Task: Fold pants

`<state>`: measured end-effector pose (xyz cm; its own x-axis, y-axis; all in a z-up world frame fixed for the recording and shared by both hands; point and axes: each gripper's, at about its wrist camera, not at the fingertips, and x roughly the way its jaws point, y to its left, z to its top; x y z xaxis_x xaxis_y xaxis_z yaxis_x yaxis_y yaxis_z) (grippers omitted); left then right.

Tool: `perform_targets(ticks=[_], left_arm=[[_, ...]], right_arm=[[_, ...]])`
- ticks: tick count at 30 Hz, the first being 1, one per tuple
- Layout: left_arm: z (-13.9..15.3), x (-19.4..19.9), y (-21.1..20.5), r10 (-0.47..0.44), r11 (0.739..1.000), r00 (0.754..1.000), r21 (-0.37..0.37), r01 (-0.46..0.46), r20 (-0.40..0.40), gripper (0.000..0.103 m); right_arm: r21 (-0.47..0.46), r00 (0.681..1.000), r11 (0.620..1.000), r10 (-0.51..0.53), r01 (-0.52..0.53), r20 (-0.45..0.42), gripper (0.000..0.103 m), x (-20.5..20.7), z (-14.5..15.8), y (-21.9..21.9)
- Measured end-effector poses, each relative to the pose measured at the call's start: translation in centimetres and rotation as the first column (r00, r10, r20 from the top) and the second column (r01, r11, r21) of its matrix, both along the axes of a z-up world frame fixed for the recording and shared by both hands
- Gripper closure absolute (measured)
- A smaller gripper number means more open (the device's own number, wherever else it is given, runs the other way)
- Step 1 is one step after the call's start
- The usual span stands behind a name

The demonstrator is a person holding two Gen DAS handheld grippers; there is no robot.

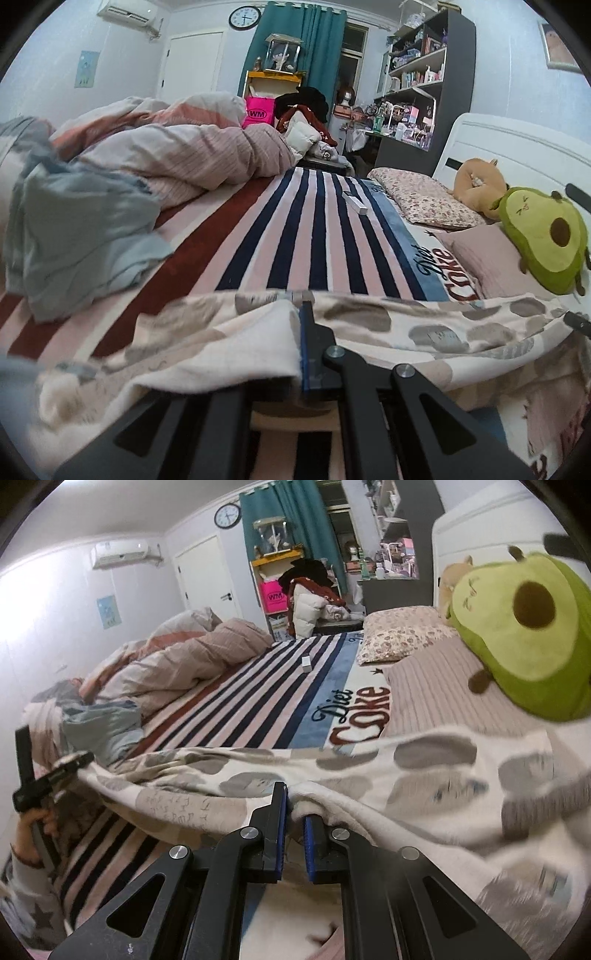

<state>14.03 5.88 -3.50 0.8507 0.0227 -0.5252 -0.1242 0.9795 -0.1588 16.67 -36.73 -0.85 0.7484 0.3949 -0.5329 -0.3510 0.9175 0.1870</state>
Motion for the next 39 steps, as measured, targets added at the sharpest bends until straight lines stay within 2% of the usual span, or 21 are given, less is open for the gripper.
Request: perform_targets(ticks=[6, 13, 14, 15, 16, 17, 18, 20, 23, 25, 28, 31, 33, 36, 39], left_arm=[[-0.6, 7.4, -1.0, 0.018, 0.999, 0.999, 0.050, -0.016, -0.048, 0.101], [-4.6, 14.9, -1.5, 0.046, 0.992, 0.983, 0.122, -0.024, -0.176, 0.098], [-5.3, 15.8, -1.7, 0.053, 0.990, 0.978, 0.139, -0.025, -0.202, 0.091], [-5.8, 16.2, -1.7, 0.059, 0.988, 0.974, 0.153, -0.025, -0.221, 0.069], [-6.2, 16.6, -1.9, 0.070, 0.984, 0.971, 0.174, -0.030, -0.230, 0.052], [-6.3, 16.6, -2.1, 0.081, 0.979, 0.974, 0.200, -0.038, -0.213, 0.027], [-6.1, 16.2, -2.1, 0.080, 0.978, 0.978, 0.206, -0.040, -0.191, 0.025], [-5.0, 15.0, -1.8, 0.070, 0.984, 0.985, 0.173, -0.043, -0.156, 0.025], [-3.5, 13.2, -1.5, 0.020, 0.996, 0.991, 0.094, -0.008, -0.129, 0.022], [-2.8, 12.4, -2.2, -0.012, 0.996, 0.992, 0.090, 0.023, -0.123, 0.022], [-2.1, 11.1, -3.9, -0.102, 0.992, 0.986, 0.066, 0.111, -0.130, 0.021], [-2.4, 10.3, -7.0, -0.269, 0.961, 0.950, 0.019, 0.276, -0.158, 0.021], [-3.2, 10.1, -8.9, -0.330, 0.941, 0.925, 0.014, 0.338, -0.189, 0.021], [-4.6, 10.3, -11.7, -0.388, 0.915, 0.890, 0.013, 0.402, -0.239, 0.021], [-6.6, 10.7, -13.9, -0.423, 0.895, 0.855, 0.006, 0.445, -0.298, 0.021]], right_arm=[[-0.097, 0.999, 0.995, -0.028, 0.025, -0.030, 0.100, 5.4, -0.3, 1.0], [-0.193, 0.990, 0.981, -0.061, 0.036, -0.124, 0.100, 12.0, -3.3, 1.7], [-0.201, 0.989, 0.979, -0.065, 0.038, -0.133, 0.100, 12.5, -3.6, 1.7], [-0.207, 0.987, 0.978, -0.067, 0.036, -0.145, 0.097, 13.2, -4.1, 1.8], [-0.216, 0.985, 0.976, -0.060, 0.024, -0.162, 0.092, 13.7, -4.5, 1.9], [-0.227, 0.983, 0.974, -0.054, 0.013, -0.176, 0.080, 14.0, -4.8, 2.1], [-0.235, 0.981, 0.972, -0.046, 0.001, -0.187, 0.073, 14.1, -5.1, 2.2], [-0.244, 0.979, 0.969, -0.029, -0.021, -0.200, 0.051, 13.6, -5.1, 2.3], [-0.252, 0.982, 0.968, -0.041, -0.007, -0.185, 0.040, 11.8, -3.9, 1.3], [-0.246, 0.985, 0.969, -0.061, 0.019, -0.163, 0.031, 10.3, -2.6, 0.3], [-0.274, 0.988, 0.960, -0.088, 0.049, -0.131, 0.029, 8.0, -0.9, -1.1], [-0.350, 0.987, 0.933, -0.123, 0.079, -0.106, 0.029, 6.2, 0.0, -2.3], [-0.390, 0.987, 0.919, -0.113, 0.059, -0.117, 0.029, 5.1, 0.0, -2.8], [-0.452, 0.987, 0.892, -0.085, 0.013, -0.139, 0.029, 3.7, -0.8, -2.7], [-0.516, 0.986, 0.856, -0.117, 0.038, -0.121, 0.029, 3.4, -1.7, -2.8]])
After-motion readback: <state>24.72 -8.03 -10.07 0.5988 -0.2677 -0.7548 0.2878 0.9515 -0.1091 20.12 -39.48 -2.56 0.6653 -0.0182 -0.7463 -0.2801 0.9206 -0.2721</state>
